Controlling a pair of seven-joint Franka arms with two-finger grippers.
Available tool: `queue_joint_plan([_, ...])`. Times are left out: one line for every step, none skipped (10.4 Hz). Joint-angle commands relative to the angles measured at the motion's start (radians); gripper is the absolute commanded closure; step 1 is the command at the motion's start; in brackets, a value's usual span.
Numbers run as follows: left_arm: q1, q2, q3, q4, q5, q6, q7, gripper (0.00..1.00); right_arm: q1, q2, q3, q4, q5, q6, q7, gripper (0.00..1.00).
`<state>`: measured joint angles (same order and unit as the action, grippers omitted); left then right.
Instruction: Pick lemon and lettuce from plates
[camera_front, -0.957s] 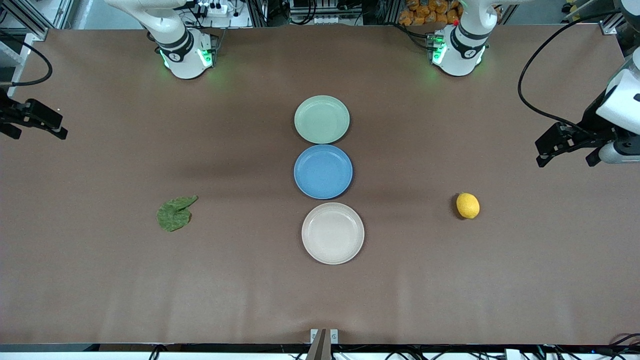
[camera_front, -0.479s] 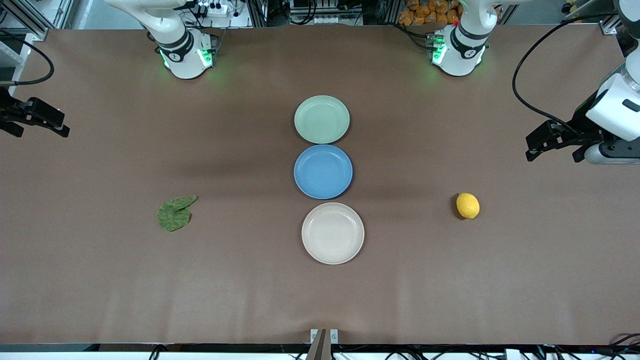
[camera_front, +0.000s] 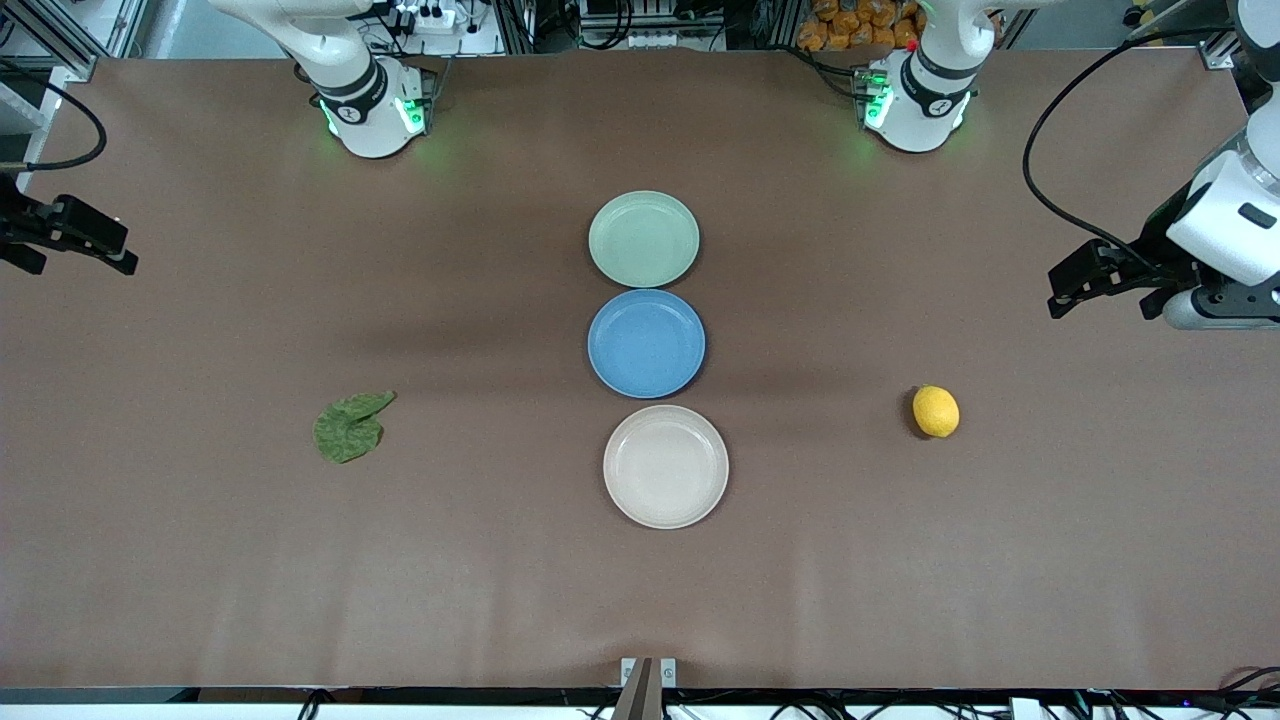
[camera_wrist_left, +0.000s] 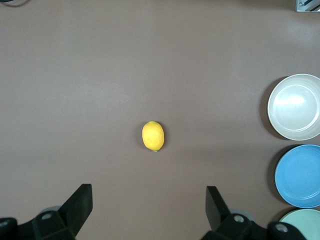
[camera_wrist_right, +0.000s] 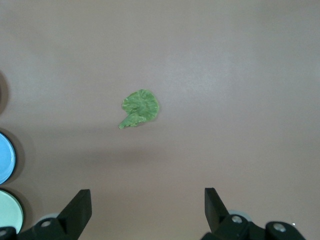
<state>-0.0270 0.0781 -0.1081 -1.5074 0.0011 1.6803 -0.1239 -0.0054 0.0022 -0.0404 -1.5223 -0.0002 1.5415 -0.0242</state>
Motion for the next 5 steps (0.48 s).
queue_joint_plan([-0.002, -0.004, 0.002, -0.002, -0.006, -0.016, -0.005, 0.0, -0.008, 0.009, -0.003, 0.019, 0.006, -0.007, -0.011, 0.0])
queue_joint_plan([-0.002, -0.004, 0.002, -0.004, -0.001, -0.017, -0.003, 0.0, -0.007, 0.012, -0.003, 0.019, 0.003, -0.007, -0.011, 0.0])
queue_joint_plan([0.001, -0.003, 0.002, -0.004, -0.001, -0.016, -0.003, 0.0, -0.007, 0.013, -0.003, 0.019, 0.003, -0.007, -0.011, 0.0])
queue_joint_plan([0.001, -0.003, 0.002, -0.004, -0.001, -0.017, -0.003, 0.0, -0.005, 0.013, -0.003, 0.017, 0.003, -0.007, -0.011, 0.0])
queue_joint_plan([0.002, -0.003, 0.002, -0.005, -0.001, -0.017, -0.003, 0.0, -0.005, 0.013, -0.003, 0.017, 0.008, -0.007, -0.01, 0.0])
